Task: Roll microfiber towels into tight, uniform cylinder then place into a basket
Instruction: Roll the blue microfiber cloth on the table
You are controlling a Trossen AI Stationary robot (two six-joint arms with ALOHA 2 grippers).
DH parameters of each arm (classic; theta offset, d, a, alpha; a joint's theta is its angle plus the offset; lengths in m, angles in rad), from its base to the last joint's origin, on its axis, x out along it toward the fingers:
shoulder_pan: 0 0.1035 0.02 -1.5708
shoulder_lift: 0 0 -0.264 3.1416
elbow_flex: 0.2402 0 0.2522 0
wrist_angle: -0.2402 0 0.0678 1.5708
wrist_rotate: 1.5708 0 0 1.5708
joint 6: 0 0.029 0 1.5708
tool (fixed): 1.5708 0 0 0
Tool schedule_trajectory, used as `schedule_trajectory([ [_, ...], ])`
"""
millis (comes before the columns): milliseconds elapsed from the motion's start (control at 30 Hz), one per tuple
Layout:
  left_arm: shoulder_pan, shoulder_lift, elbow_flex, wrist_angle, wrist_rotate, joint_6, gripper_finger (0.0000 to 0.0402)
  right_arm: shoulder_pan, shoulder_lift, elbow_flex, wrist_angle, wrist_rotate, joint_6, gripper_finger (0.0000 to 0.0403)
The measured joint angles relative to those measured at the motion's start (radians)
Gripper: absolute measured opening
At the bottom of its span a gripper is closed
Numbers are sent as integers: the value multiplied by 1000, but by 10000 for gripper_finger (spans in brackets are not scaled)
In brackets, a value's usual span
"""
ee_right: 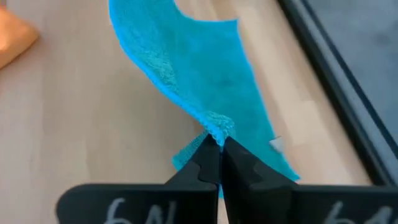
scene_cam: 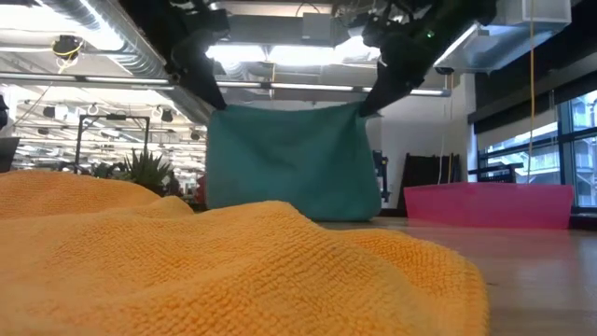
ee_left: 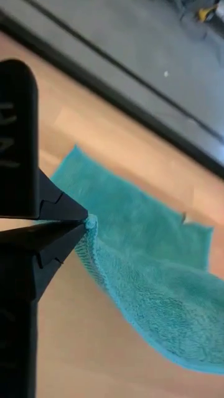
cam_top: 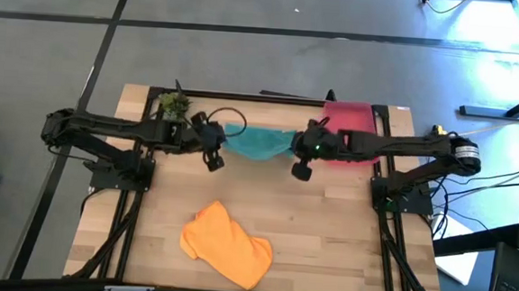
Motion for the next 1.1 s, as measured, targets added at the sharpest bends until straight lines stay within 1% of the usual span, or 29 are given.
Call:
schedule_trajectory([
  [133,-64,0,-21,2,0,-62,0,48,24,0,-16,0,58,5],
  [333,-154,0,-57,5,28,-130,0,128,48,0,-94,0,187,5],
  [467,-204,0,-89,6,31,-207,0,188,82,0,-106,-1,276,5],
  [567,-241,0,-121,6,71,-264,0,230,113,0,-104,-2,333,6],
  [700,-283,0,-165,13,114,-356,0,269,160,0,-101,-53,395,6],
  [800,-315,0,-194,16,120,-417,0,289,194,0,-100,-98,423,6],
  [900,-344,0,-210,18,133,-448,0,297,218,0,-97,-137,442,6],
  [1000,-358,0,-213,11,139,-466,0,298,225,0,-106,-140,441,6],
  [1100,-351,0,-213,11,94,-468,0,282,225,0,-106,-119,425,6],
])
